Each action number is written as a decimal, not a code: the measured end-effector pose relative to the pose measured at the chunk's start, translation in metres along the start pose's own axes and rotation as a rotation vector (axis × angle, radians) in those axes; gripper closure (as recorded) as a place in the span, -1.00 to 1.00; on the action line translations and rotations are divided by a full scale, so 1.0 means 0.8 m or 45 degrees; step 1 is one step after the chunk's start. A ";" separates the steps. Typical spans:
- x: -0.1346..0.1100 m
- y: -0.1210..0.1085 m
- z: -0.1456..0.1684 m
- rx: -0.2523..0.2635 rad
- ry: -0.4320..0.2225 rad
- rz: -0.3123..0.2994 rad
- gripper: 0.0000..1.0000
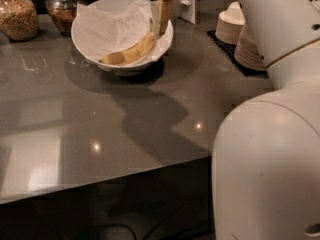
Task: Pick banana from white bowl
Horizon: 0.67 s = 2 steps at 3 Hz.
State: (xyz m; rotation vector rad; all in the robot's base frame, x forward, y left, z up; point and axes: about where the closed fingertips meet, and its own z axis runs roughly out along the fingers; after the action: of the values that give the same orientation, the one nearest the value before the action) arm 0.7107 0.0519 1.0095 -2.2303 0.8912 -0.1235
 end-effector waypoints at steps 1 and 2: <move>0.006 0.004 0.011 -0.028 0.077 -0.079 -0.76; 0.012 0.015 0.025 -0.072 0.122 -0.120 -0.46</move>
Offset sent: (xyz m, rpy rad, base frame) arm 0.0042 -0.0052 -0.0391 -0.1972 -0.0923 0.0177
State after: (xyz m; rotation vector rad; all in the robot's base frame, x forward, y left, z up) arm 0.7175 0.0518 0.9852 -2.3359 0.8496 -0.2541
